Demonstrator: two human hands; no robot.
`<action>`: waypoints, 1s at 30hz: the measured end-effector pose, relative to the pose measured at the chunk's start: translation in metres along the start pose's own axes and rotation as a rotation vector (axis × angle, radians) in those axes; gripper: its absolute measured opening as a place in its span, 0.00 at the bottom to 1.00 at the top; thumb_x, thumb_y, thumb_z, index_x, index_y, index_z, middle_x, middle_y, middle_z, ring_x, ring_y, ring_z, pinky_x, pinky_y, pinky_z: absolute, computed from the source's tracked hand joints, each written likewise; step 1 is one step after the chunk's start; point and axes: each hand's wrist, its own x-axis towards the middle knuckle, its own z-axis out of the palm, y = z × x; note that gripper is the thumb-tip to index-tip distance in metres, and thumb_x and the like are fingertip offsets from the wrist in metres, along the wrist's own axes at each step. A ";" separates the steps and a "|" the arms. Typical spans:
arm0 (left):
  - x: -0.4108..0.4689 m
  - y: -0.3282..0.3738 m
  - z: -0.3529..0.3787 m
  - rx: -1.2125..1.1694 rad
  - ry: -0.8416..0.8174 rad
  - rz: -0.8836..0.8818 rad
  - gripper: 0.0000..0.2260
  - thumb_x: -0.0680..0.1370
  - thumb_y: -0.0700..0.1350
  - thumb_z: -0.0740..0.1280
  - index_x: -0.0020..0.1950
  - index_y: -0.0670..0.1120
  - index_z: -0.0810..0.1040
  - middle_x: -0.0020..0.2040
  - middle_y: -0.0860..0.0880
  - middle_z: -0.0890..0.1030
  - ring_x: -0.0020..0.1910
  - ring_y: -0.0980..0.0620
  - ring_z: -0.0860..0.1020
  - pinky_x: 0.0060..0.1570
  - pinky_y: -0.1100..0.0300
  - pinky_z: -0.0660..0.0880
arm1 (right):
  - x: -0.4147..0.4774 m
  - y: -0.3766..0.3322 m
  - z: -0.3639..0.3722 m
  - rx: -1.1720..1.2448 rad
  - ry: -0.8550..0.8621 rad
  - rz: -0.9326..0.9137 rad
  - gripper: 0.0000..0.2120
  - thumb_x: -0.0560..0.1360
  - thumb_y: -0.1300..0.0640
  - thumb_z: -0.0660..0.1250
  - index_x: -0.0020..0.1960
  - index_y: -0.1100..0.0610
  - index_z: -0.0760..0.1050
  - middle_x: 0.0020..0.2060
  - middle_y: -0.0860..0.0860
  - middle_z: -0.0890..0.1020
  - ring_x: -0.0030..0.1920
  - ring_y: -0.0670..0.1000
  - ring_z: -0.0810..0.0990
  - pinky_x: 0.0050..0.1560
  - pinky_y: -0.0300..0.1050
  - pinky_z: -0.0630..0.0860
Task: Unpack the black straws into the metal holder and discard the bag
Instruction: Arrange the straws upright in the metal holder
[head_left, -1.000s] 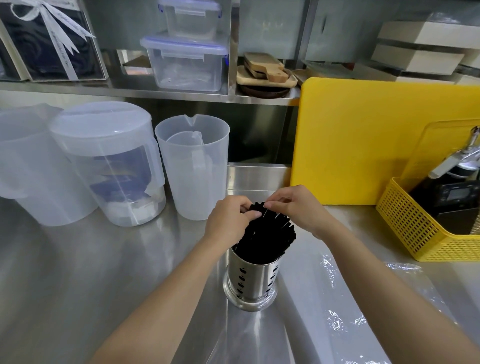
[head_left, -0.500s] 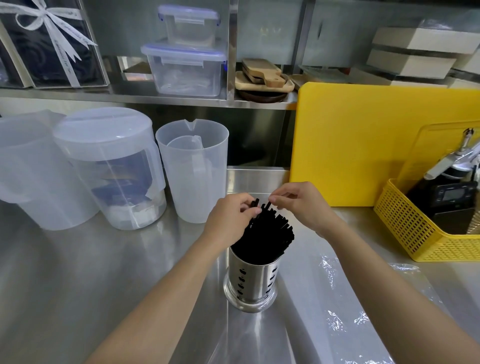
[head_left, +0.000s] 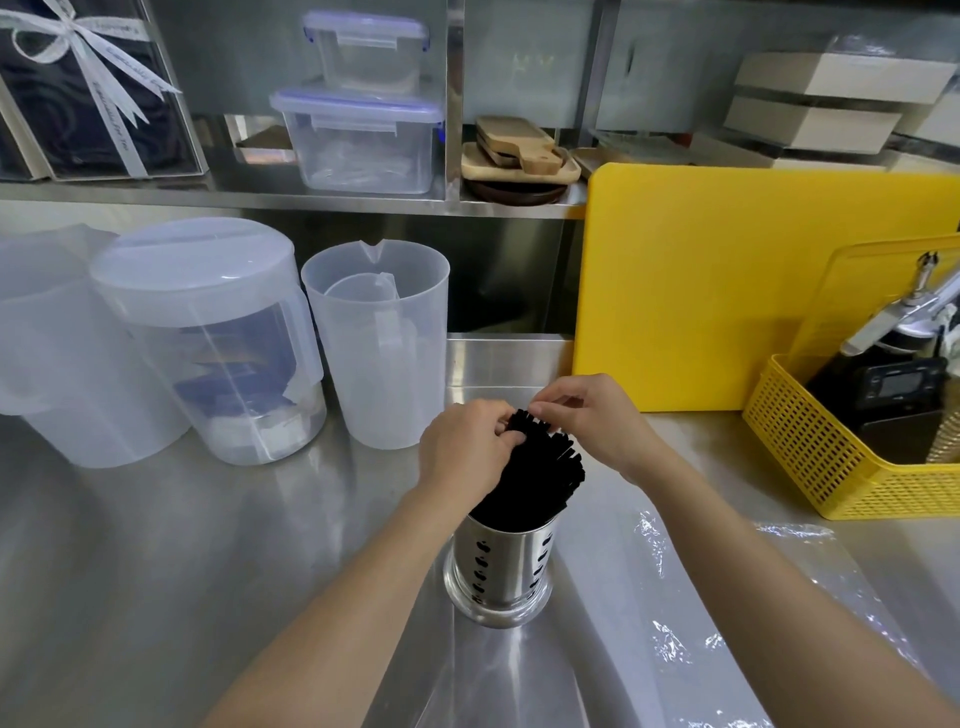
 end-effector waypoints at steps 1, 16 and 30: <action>0.000 0.000 0.000 0.011 0.003 0.006 0.06 0.75 0.48 0.66 0.50 0.50 0.81 0.45 0.51 0.83 0.49 0.49 0.78 0.43 0.57 0.72 | 0.000 0.001 0.001 0.001 0.000 0.000 0.04 0.74 0.59 0.66 0.43 0.57 0.80 0.35 0.49 0.80 0.38 0.47 0.78 0.40 0.37 0.73; 0.007 0.016 -0.038 -0.444 -0.100 0.178 0.02 0.79 0.42 0.60 0.50 0.48 0.71 0.47 0.45 0.82 0.49 0.48 0.80 0.55 0.52 0.76 | -0.008 -0.047 -0.018 0.150 0.078 -0.195 0.04 0.73 0.62 0.67 0.41 0.59 0.80 0.31 0.49 0.79 0.29 0.39 0.76 0.33 0.29 0.71; 0.001 0.029 -0.062 -0.625 -0.001 0.227 0.06 0.77 0.40 0.64 0.47 0.50 0.71 0.42 0.50 0.82 0.49 0.48 0.82 0.58 0.46 0.76 | -0.022 -0.052 -0.021 0.274 0.106 -0.208 0.03 0.72 0.62 0.68 0.40 0.56 0.80 0.32 0.47 0.80 0.31 0.38 0.75 0.34 0.30 0.72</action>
